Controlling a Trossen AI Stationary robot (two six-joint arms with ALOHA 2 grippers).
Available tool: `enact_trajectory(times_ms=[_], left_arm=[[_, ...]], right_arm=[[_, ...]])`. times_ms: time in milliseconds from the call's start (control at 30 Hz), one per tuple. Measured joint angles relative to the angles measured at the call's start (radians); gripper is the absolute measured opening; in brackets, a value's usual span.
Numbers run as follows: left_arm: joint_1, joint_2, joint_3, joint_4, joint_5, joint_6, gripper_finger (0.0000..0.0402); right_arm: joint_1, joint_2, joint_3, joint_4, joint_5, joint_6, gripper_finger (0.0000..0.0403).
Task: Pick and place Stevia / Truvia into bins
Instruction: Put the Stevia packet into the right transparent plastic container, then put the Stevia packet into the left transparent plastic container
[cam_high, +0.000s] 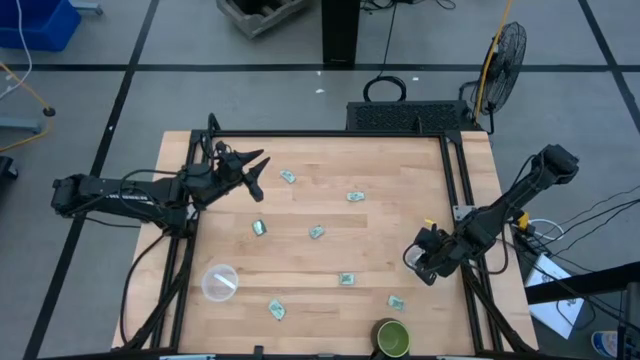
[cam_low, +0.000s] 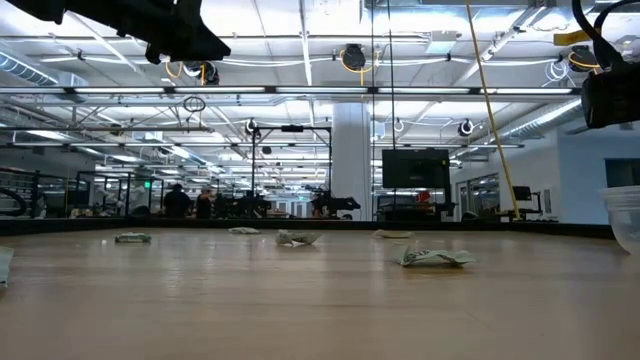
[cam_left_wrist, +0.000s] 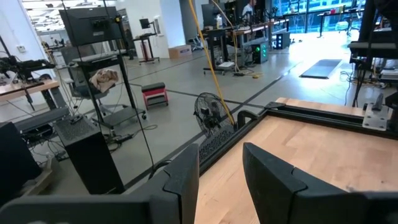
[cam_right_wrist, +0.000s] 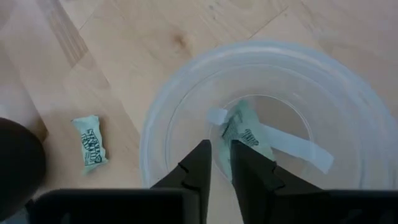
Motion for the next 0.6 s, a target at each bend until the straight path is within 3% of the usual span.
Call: enact_trajectory(times_ms=[200,467,600], left_arm=[[0.000,0.000,0.000,0.000,0.000,-0.001,0.0131],[0.000,0.000,0.000,0.002,0.000,-0.003,0.0131],[0.000,0.000,0.000,0.012,0.000,-0.007,0.0131]], right_arm=[[0.000,-0.013,0.000,0.042,0.000,-0.016,0.0081],[-0.013,-0.106,0.000,0.217,0.003,-0.063,0.0058],[-0.019,-0.167,0.000,0.364,0.040,-0.209,0.0049]])
